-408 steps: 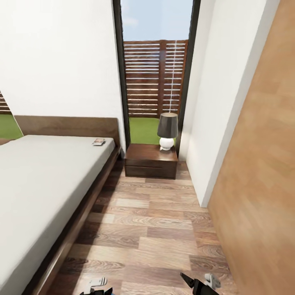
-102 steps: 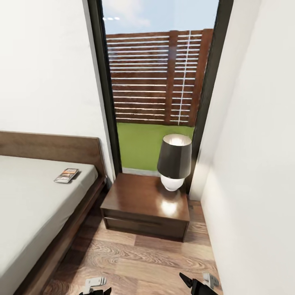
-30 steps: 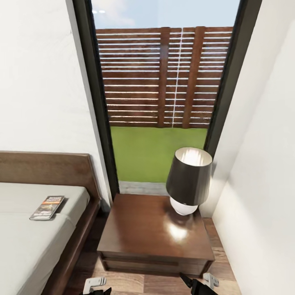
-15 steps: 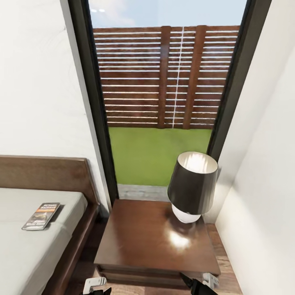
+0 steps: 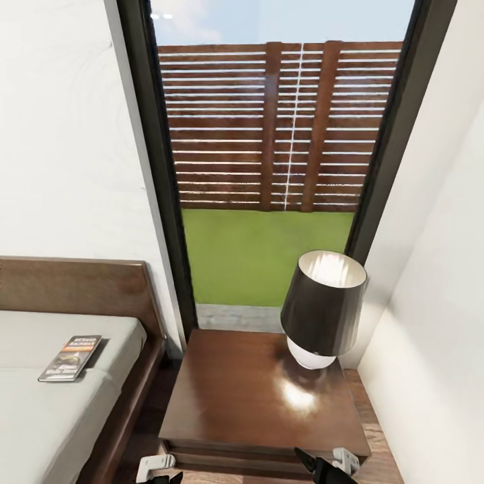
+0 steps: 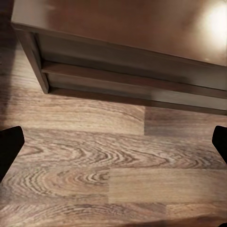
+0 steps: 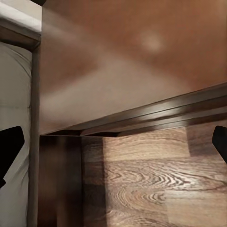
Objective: In the bedroom, move the book from the bed onto either nightstand, and place the two sandals side by side next to the bed.
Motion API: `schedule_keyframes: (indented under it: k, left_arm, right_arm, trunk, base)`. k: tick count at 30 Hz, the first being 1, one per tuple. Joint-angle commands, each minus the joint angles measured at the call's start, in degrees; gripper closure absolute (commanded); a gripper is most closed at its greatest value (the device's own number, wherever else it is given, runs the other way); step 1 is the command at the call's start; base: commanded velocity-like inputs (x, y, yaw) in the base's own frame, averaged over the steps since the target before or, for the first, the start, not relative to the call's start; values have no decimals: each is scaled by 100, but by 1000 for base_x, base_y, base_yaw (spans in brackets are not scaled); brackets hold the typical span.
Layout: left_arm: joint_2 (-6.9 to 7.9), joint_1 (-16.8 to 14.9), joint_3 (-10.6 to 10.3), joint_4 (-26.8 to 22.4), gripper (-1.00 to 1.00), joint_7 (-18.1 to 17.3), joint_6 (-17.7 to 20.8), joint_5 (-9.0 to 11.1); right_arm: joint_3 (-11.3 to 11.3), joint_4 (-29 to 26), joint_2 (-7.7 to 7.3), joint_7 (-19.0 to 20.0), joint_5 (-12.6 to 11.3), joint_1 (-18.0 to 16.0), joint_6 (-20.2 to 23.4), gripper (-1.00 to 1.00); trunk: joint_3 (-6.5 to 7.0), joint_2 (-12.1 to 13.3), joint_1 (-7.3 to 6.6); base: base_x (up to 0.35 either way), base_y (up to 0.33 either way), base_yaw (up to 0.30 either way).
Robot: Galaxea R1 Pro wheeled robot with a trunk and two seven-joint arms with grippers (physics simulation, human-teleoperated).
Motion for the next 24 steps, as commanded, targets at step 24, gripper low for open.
schedule_keyframes:
  k: [24]
  left_arm:
    - [2,-3,49,4,-100,-15,-18,-51]
  right_arm:
    - [9,26,1,24,-4,-10,-48,-100]
  trunk:
    - [-5,-3,0]
  base:
    - [139,64,0]
